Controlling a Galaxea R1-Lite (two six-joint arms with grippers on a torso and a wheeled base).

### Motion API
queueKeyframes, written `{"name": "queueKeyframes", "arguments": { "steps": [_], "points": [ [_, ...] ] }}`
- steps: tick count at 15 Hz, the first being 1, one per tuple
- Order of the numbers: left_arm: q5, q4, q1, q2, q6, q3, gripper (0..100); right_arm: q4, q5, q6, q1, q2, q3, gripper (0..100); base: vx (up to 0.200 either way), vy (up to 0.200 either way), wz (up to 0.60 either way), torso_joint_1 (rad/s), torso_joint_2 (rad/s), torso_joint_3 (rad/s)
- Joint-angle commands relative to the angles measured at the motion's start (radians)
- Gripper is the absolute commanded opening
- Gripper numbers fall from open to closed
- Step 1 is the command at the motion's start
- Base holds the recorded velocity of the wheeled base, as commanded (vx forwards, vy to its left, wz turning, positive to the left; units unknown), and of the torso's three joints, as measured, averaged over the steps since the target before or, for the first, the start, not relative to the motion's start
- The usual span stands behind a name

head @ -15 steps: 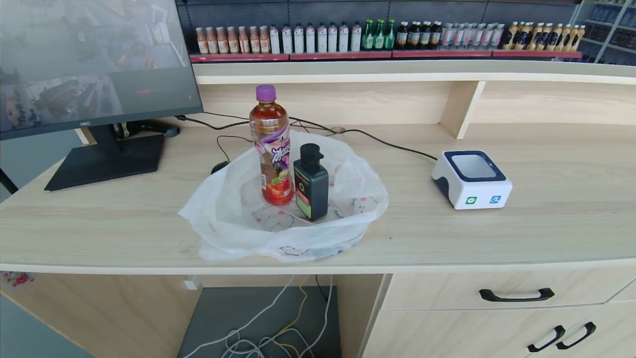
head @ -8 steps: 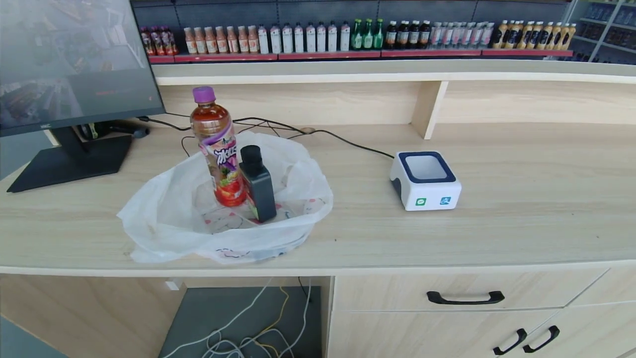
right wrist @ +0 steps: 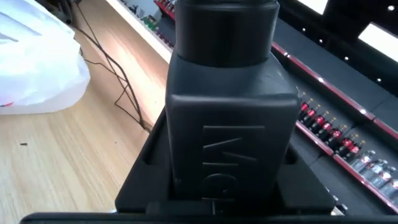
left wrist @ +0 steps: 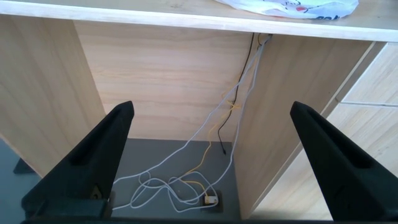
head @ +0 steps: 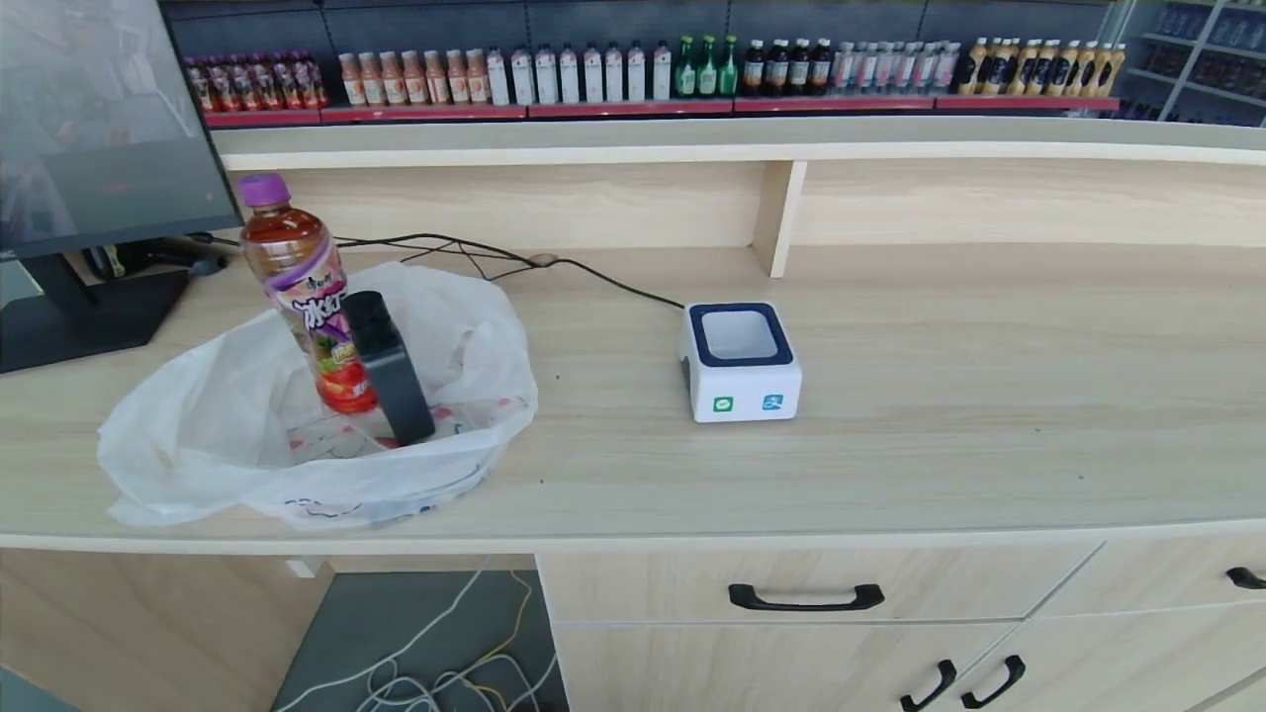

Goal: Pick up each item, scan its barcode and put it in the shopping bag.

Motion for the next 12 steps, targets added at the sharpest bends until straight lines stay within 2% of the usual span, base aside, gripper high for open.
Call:
{"name": "queueKeyframes", "arguments": {
  "steps": [1,6,12],
  "points": [
    [0.0,0.0,-0.001,0.0,-0.001,0.0,100,0.001,0.025,-0.029,0.003,0.029,-0.002,0,0.0,0.0,0.0,0.0,0.0,0.0],
    [0.0,0.0,-0.001,0.0,-0.001,0.0,100,0.001,0.123,-0.093,-0.005,0.041,0.002,0,0.0,0.0,0.0,0.0,0.0,0.0],
    [0.0,0.0,-0.001,0.0,-0.001,0.0,100,-0.007,0.155,-0.114,-0.031,0.049,0.061,0,0.0,0.0,0.0,0.0,0.0,0.0]
  ]
}}
